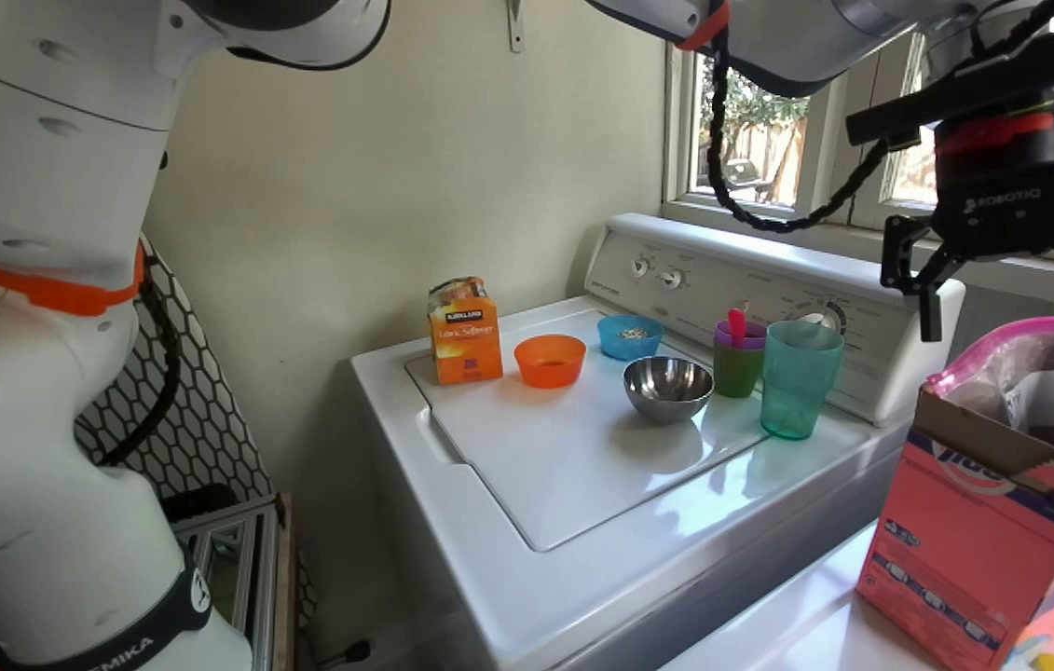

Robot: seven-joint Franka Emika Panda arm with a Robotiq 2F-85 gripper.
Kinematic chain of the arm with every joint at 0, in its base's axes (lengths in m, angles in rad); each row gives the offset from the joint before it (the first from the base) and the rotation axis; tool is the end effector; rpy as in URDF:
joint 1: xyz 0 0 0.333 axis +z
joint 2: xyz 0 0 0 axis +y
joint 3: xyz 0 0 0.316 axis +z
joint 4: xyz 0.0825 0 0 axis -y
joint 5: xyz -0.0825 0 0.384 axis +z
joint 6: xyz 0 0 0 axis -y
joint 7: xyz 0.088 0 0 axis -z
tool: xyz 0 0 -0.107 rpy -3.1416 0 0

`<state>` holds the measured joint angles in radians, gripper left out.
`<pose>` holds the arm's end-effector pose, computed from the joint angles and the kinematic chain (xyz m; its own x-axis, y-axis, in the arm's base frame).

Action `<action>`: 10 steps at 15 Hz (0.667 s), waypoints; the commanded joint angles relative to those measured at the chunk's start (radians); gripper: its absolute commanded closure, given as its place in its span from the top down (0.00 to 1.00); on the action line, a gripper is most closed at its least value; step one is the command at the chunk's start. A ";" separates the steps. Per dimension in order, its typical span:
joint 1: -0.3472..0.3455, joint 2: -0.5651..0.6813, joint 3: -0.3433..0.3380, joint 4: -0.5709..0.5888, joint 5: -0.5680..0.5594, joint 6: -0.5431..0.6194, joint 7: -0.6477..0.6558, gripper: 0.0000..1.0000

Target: Take the plastic out of the orange box on the right and put it on top of the washing machine on the right.

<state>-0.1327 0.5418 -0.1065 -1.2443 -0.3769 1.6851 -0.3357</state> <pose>0.6803 -0.1846 0.4546 0.9637 0.1224 -0.2374 0.2027 -0.9139 0.3516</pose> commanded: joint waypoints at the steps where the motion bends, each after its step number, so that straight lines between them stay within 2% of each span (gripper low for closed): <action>1: -0.019 0.064 -0.001 0.090 0.022 -0.002 -0.003 1.00; 10: -0.033 0.135 -0.016 0.203 0.045 -0.015 0.079 1.00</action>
<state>-0.1563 0.6271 -0.1144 -1.1161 -0.3634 1.6855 -0.2904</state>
